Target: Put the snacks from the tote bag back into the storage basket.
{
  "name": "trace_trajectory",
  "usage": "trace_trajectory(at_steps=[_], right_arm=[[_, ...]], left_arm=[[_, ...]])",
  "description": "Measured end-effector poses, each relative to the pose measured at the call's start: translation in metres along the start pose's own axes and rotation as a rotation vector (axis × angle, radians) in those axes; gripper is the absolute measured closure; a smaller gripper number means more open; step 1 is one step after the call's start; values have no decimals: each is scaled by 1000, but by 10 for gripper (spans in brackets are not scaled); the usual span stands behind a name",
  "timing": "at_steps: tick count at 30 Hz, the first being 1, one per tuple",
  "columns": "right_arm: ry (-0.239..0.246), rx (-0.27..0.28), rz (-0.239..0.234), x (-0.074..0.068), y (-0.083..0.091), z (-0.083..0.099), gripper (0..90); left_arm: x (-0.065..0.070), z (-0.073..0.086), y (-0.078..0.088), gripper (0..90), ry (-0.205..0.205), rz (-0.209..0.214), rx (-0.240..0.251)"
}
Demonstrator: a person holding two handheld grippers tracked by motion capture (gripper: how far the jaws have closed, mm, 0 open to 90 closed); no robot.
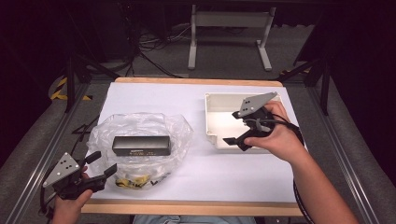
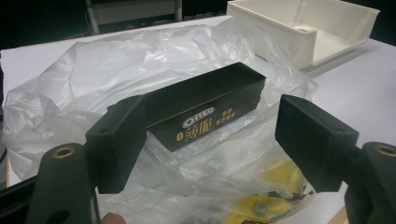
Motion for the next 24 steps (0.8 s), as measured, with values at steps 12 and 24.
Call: trace_trajectory(at_steps=[12, 24], right_arm=[[60, -5, -40, -8, -43, -37, 128], [72, 21, -63, -10, -75, -57, 117]], left_arm=[[-2, -1, -2, 256, 2, 3, 6], [0, -1, -4, 254, -22, -4, -7]])
Point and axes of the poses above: each handheld gripper's, and its own axes: y roughly backward along the jaws, z roughly out of its underside, x roughly to its right, the point moved 6 cm from there along -y, roughly forward along the jaws, and after that the axes turned 9 degrees about -y, right-handed, at the moved point
